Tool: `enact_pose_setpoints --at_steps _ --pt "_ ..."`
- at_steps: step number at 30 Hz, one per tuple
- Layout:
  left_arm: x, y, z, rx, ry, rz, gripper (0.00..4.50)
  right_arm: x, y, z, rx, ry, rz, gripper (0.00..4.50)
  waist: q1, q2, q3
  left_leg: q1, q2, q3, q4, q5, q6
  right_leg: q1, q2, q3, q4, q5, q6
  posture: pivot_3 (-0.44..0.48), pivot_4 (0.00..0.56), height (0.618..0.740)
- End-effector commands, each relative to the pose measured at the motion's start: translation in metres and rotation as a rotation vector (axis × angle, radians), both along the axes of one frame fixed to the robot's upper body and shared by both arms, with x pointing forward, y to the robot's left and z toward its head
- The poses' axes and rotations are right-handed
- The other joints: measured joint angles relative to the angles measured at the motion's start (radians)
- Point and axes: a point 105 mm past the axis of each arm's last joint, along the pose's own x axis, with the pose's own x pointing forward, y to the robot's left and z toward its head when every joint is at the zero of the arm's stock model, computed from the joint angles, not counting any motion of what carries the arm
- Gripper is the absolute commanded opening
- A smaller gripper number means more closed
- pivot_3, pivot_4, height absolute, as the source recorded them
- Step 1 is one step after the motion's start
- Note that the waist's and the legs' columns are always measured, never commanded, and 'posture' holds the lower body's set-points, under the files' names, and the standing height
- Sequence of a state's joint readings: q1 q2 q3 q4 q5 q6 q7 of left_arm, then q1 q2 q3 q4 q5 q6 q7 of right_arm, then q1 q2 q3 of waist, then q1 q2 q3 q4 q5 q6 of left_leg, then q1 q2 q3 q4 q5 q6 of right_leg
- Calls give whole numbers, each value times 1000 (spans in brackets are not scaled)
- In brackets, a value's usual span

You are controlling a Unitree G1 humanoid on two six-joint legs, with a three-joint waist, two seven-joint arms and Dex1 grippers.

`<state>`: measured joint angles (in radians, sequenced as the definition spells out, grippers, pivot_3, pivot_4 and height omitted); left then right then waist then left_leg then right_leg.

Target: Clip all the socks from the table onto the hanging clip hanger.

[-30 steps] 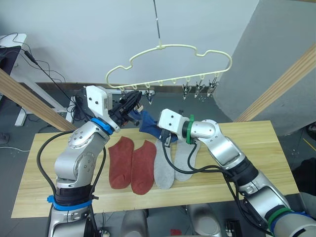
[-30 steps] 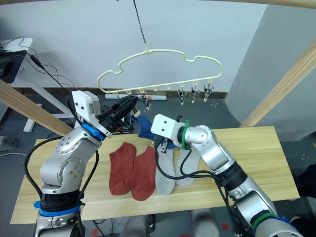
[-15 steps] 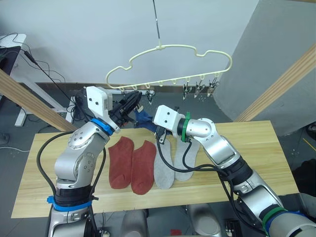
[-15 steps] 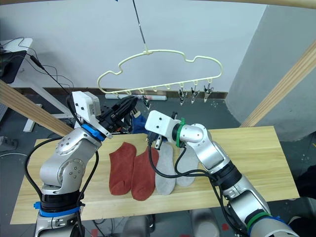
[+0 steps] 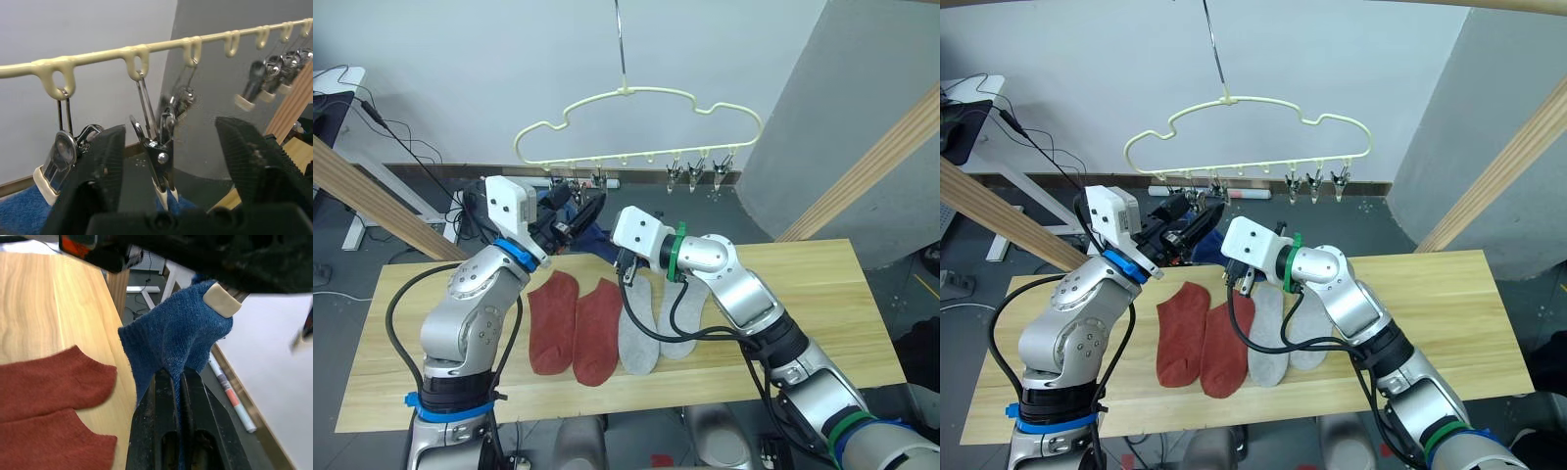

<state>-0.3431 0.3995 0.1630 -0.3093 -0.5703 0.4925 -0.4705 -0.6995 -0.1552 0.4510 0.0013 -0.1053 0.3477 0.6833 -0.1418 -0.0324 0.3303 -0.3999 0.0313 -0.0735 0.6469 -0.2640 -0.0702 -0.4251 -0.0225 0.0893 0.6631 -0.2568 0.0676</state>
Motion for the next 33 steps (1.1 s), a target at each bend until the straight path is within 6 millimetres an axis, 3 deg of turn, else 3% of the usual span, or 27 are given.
enact_pose_setpoints --at_steps 1,6,14,22,29,33 --pt "-7 0 9 32 -63 7 3196 -10 4 12 37 -17 41 731 0 0 0 0 0 0 0 0 0 0 0 0 0 0 0 -203 344 733" --pt "-6 9 9 53 -95 68 3196 -13 1 9 20 -13 49 2461 1 0 0 0 0 0 0 0 0 0 0 0 0 0 0 -204 343 733" --pt "-10 16 11 126 -211 142 3196 -29 -46 12 -32 -11 53 2461 3 0 0 -1 0 0 0 0 0 0 -1 0 -1 0 0 -214 338 733" --pt "-13 -4 5 116 -287 189 3196 -41 -106 26 -8 16 -90 2461 2 0 0 -1 -1 1 0 0 0 0 -1 0 -1 0 0 -257 337 733" --pt "-16 -15 1 87 -312 192 3196 -54 -114 46 89 11 -107 2461 -9 0 0 0 0 1 0 0 0 0 0 1 0 0 0 -284 337 733" --pt "-22 -10 9 69 -370 268 3196 -61 -114 52 124 -5 -80 2461 -13 0 0 -1 -1 1 0 0 0 1 0 1 -1 0 0 -286 332 733"
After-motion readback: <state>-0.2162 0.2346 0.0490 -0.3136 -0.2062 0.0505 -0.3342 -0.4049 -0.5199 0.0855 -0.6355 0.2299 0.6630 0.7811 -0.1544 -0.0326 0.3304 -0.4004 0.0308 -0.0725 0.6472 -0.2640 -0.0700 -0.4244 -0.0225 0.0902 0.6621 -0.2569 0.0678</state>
